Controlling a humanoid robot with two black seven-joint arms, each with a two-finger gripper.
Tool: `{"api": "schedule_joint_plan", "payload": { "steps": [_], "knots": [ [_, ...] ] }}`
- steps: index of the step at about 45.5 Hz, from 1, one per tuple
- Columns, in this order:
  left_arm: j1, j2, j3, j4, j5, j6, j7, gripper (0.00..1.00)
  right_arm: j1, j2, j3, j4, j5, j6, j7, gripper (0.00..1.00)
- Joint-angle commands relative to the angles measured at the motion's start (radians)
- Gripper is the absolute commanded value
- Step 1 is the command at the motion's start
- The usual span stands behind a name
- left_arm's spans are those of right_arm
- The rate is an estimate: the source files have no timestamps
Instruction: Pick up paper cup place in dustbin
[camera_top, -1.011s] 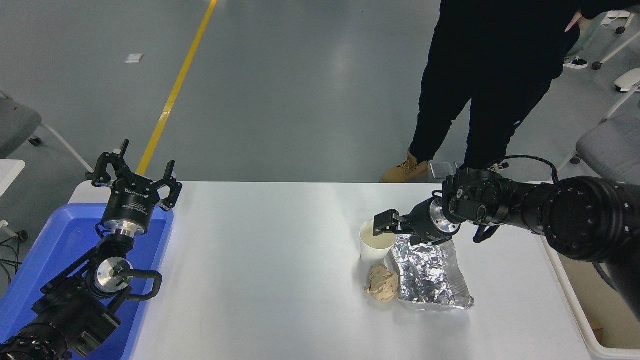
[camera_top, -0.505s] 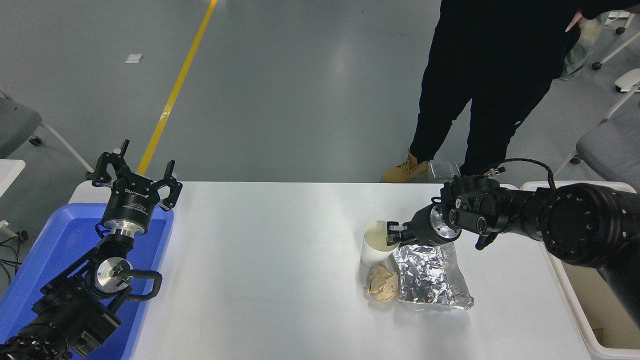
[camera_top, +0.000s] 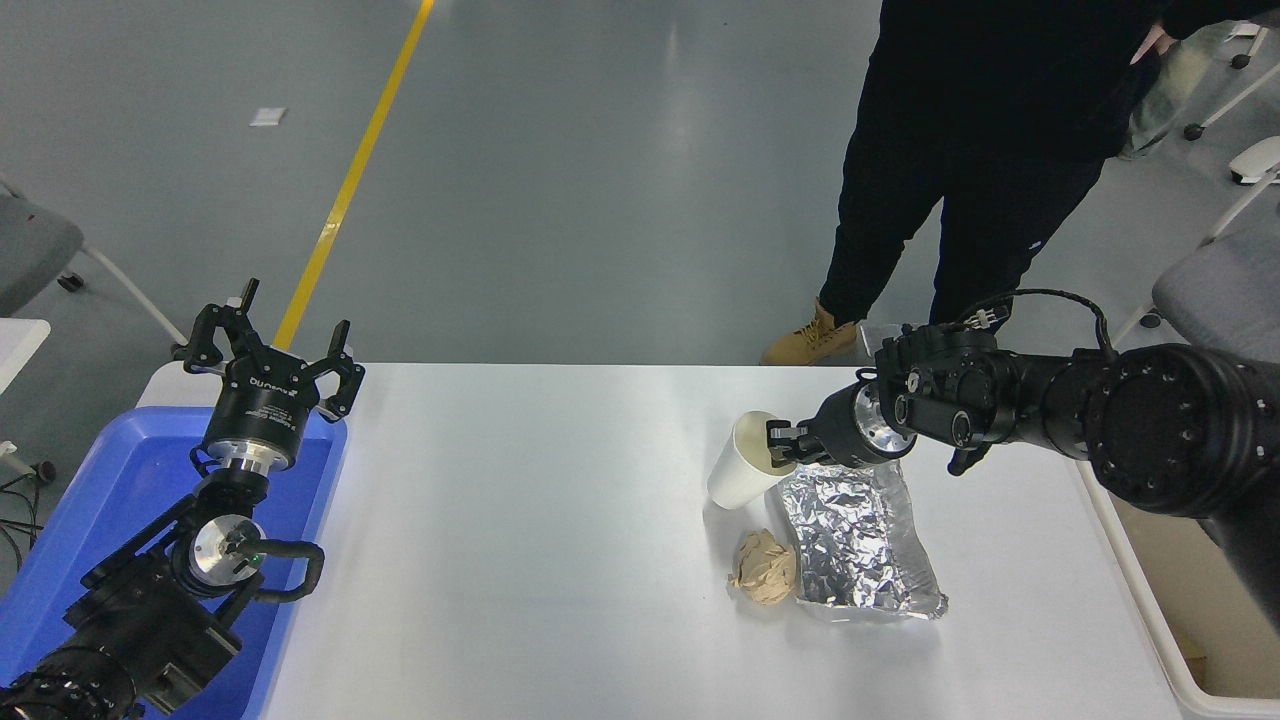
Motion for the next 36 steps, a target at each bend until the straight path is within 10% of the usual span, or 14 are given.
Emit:
{"api": "schedule_joint_plan", "payload": {
  "steps": [1,36],
  "knots": [
    [0.0,0.0,0.0,0.0,0.0,0.0,0.0,0.98,0.154,0.0,0.028,0.032,0.005,0.069,0.021,0.0],
    [0.0,0.0,0.0,0.0,0.0,0.0,0.0,0.98,0.736,-0.118,0.034,0.098,-0.004,0.366,0.019,0.0]
  ]
}}
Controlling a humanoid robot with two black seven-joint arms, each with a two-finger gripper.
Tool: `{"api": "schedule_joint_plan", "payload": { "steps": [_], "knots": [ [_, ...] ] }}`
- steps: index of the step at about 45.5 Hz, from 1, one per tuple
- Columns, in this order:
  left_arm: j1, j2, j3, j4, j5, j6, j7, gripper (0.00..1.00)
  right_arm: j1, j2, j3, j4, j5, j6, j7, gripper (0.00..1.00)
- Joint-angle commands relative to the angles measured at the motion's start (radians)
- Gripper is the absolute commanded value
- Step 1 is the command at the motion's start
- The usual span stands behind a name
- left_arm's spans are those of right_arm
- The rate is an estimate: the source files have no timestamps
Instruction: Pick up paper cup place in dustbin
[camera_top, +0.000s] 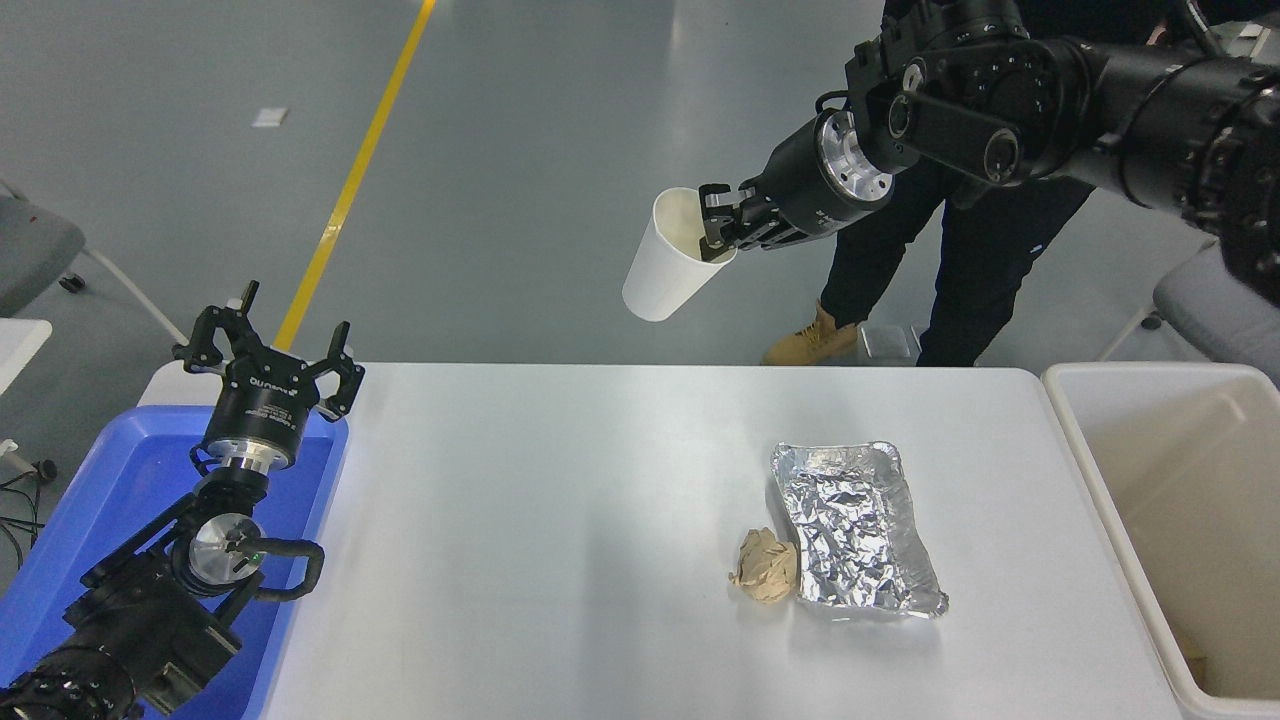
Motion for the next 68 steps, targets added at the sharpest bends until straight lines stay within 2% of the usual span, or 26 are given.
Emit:
{"api": "schedule_joint_plan", "payload": {
  "steps": [1,26,38,48,56,65,68],
  "knots": [
    [0.0,0.0,0.0,0.0,0.0,0.0,0.0,0.98,0.153,-0.059,-0.01,0.035,-0.009,0.041,0.0,0.0],
    [0.002,0.0,0.0,0.0,0.0,0.0,-0.002,0.98,0.178,-0.069,-0.043,0.055,-0.014,0.041,-0.005,0.0],
    [0.0,0.0,-0.002,0.0,0.0,0.0,-0.002,0.98,0.04,-0.078,-0.141,-0.077,-0.035,0.041,-0.01,0.0],
    [0.002,0.0,-0.002,-0.001,0.0,0.0,-0.002,0.98,-0.145,-0.167,-0.205,-0.303,-0.037,0.041,-0.016,0.0],
    [0.0,0.0,-0.002,0.0,0.0,0.0,-0.002,0.98,-0.356,-0.259,-0.256,-0.525,-0.023,-0.01,-0.042,0.0],
    [0.002,0.0,-0.002,0.0,0.0,0.0,-0.002,0.98,-0.526,-0.345,-0.242,-0.642,-0.017,-0.154,-0.076,0.0],
    [0.002,0.0,-0.002,0.0,0.0,0.0,-0.002,0.98,-0.581,-0.372,-0.231,-0.657,-0.017,-0.216,-0.105,0.0]
  ]
}}
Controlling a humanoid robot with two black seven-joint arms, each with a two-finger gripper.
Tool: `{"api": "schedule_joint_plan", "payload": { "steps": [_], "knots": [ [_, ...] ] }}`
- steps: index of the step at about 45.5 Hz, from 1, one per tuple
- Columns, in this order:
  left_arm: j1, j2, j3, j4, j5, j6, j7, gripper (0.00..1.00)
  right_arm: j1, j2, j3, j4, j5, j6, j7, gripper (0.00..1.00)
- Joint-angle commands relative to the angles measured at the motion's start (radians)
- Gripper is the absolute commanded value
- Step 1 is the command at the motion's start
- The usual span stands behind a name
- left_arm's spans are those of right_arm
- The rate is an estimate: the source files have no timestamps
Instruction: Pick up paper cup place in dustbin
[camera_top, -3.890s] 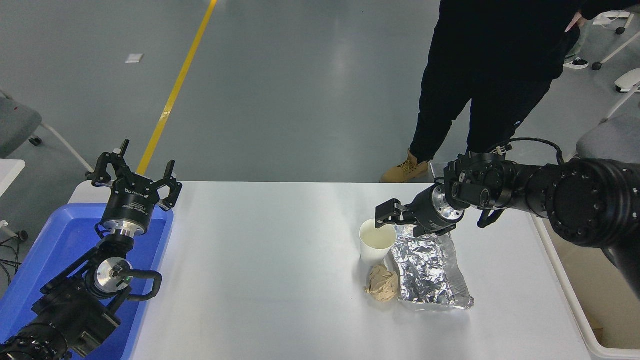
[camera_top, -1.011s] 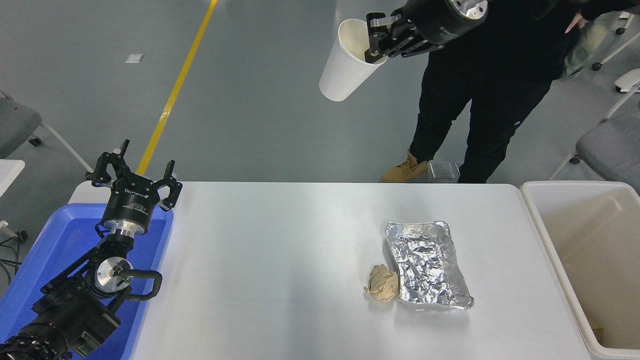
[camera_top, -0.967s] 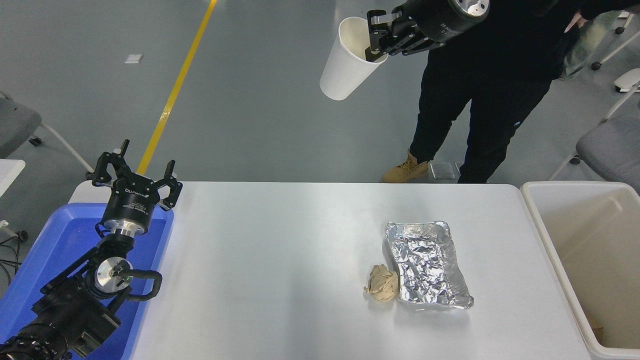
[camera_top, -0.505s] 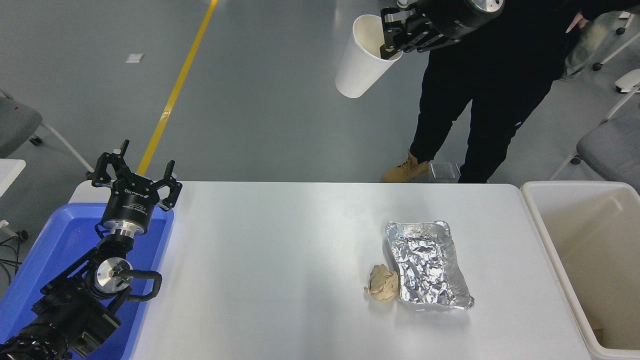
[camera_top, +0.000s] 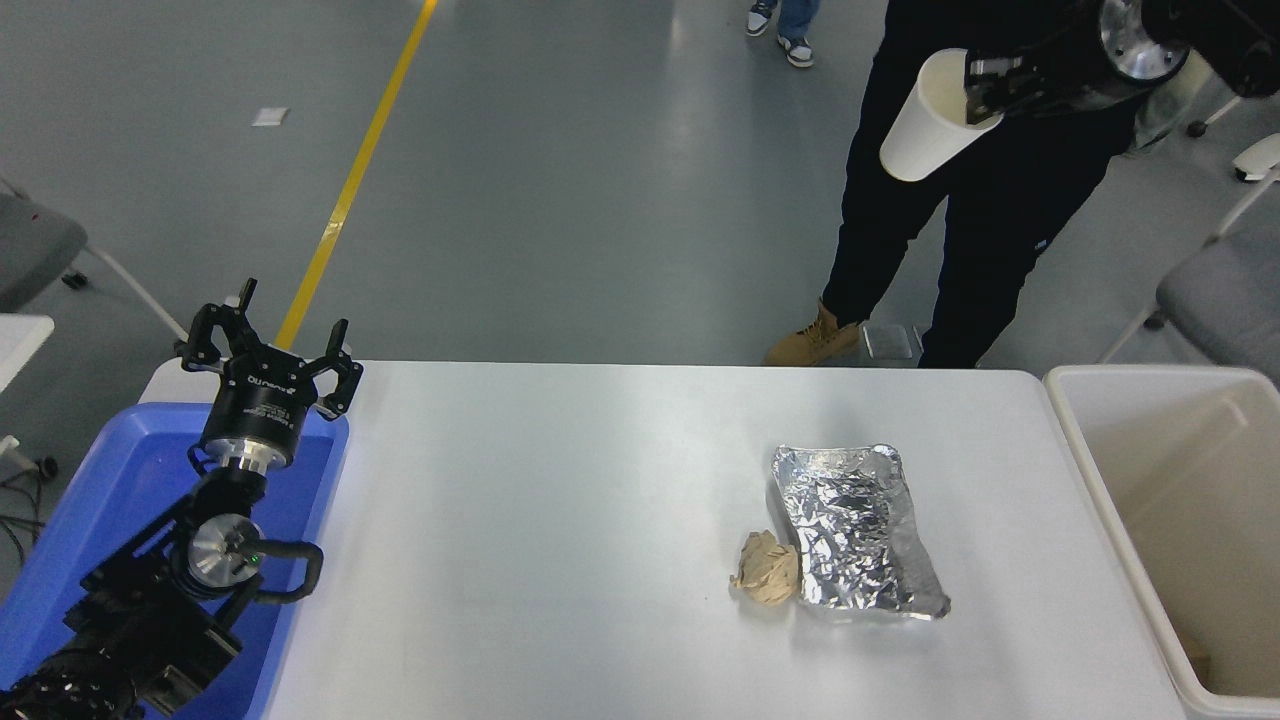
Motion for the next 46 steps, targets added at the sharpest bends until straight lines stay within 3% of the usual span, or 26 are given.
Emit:
{"api": "schedule_joint_plan", "payload": {
  "steps": [1,9,17,46],
  "knots": [
    [0.0,0.0,0.0,0.0,0.0,0.0,-0.001,0.98,-0.229,-0.111,0.007,-0.148,0.007,-0.178,-0.069,0.0],
    [0.001,0.0,0.0,0.0,0.0,0.0,-0.001,0.98,-0.359,-0.165,0.067,-0.151,0.056,-0.295,-0.212,0.0],
    [0.0,0.0,0.0,0.0,0.0,0.0,0.001,0.98,-0.476,-0.202,0.162,-0.151,0.07,-0.381,-0.275,0.0],
    [0.0,0.0,0.0,0.0,0.0,0.0,-0.001,0.98,-0.904,-0.185,0.549,-0.191,0.165,-0.665,-0.286,0.0]
  ]
}}
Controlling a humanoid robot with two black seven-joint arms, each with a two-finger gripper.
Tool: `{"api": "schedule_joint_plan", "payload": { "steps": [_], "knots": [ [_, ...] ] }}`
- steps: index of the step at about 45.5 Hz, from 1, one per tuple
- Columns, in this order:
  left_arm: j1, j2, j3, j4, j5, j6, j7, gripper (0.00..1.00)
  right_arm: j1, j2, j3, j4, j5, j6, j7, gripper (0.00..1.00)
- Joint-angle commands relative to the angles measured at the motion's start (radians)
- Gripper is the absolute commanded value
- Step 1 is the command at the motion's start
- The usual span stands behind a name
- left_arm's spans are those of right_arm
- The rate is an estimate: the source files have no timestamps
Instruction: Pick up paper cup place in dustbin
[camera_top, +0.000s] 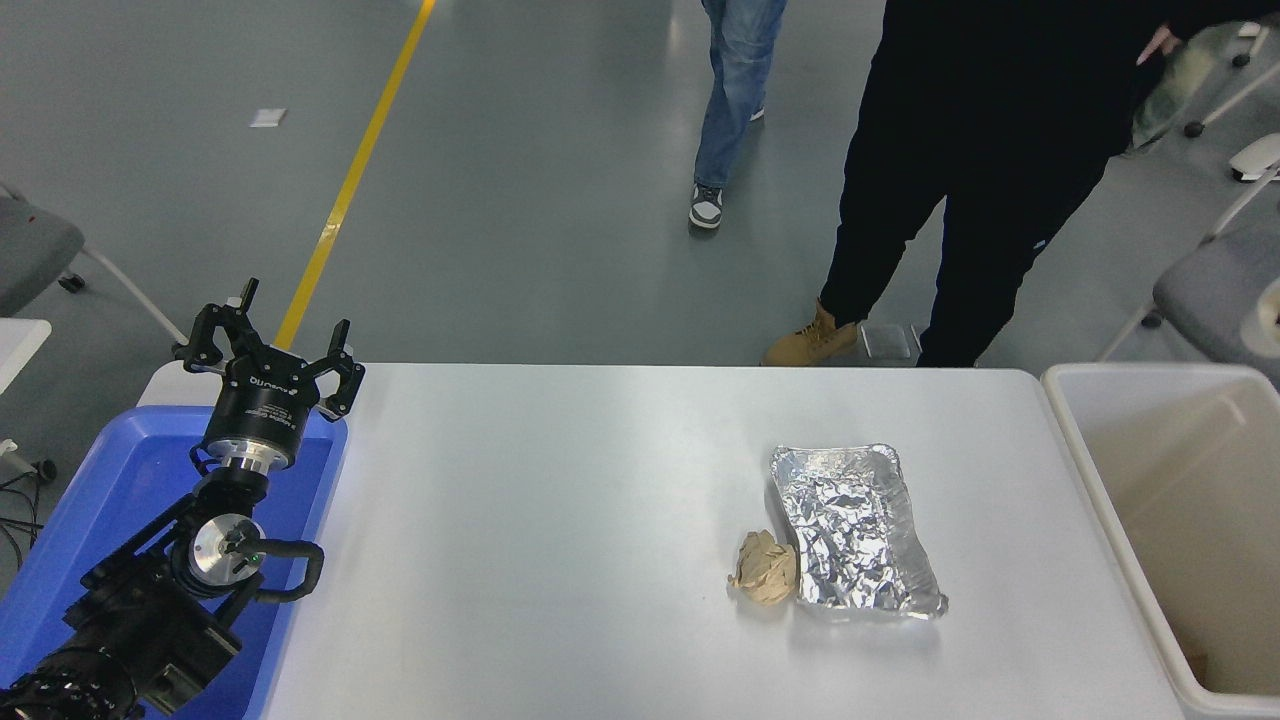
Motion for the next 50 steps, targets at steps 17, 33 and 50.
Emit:
{"api": "schedule_joint_plan", "payload": {
  "steps": [17,33,50],
  "knots": [
    [0.0,0.0,0.0,0.0,0.0,0.0,-0.001,0.98,-0.262,0.105,0.199,-0.004,0.048,-0.14,-0.002,0.0],
    [0.0,0.0,0.0,0.0,0.0,0.0,-0.001,0.98,-0.276,0.149,0.201,-0.004,0.048,-0.149,-0.002,0.0],
    [0.002,0.0,0.0,0.0,0.0,0.0,-0.001,0.98,-0.276,0.143,0.219,0.0,0.06,-0.175,-0.002,0.83]
  ]
}}
